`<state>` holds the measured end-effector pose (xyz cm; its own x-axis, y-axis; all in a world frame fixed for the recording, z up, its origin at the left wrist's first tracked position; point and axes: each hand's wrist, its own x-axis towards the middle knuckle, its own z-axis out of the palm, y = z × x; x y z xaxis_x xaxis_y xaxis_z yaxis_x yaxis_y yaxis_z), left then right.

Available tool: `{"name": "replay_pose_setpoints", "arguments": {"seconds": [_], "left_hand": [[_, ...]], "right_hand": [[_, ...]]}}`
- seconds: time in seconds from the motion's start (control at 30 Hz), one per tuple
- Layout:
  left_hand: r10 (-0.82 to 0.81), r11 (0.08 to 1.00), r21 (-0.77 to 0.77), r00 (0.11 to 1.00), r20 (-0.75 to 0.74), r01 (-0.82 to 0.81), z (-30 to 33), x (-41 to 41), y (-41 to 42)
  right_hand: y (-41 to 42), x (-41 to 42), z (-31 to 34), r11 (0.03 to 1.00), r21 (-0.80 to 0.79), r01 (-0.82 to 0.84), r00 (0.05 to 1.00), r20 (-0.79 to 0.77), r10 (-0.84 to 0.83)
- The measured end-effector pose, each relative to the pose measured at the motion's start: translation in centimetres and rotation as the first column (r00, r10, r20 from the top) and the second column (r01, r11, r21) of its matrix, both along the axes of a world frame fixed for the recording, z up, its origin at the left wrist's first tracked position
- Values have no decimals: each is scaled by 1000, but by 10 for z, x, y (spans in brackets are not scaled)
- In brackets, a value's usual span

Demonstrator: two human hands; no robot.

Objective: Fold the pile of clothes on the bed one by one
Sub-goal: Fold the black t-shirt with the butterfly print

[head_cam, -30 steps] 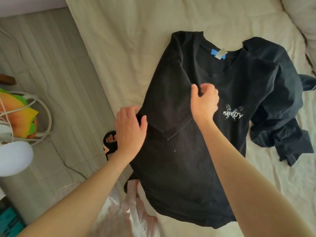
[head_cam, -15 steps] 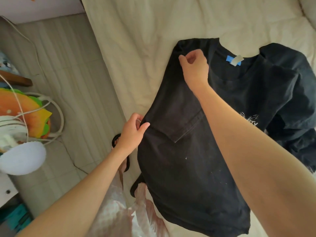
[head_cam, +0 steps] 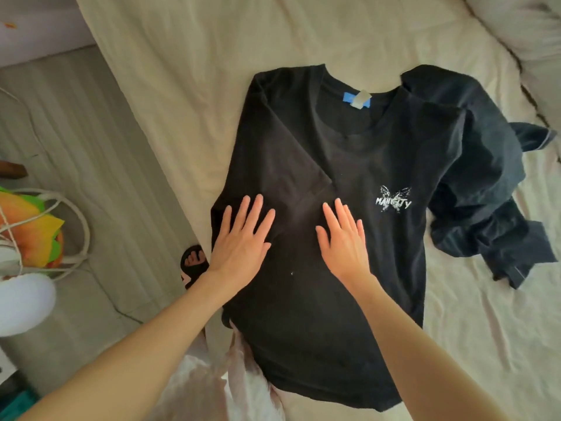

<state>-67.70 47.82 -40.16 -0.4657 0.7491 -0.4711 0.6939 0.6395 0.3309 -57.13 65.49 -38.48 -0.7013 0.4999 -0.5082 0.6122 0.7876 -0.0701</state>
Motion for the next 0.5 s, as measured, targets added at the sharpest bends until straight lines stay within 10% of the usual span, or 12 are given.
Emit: {"name": "replay_pose_setpoints", "arguments": {"seconds": [0.23, 0.5], "left_hand": [[-124, 992, -5, 992, -38, 124, 8, 20, 71], [-190, 933, -307, 982, 24, 188, -5, 23, 101]], "right_hand": [[84, 41, 17, 901, 118, 418, 862, -364, -352], [181, 37, 3, 264, -431, 863, 275, -37, -961]]}}
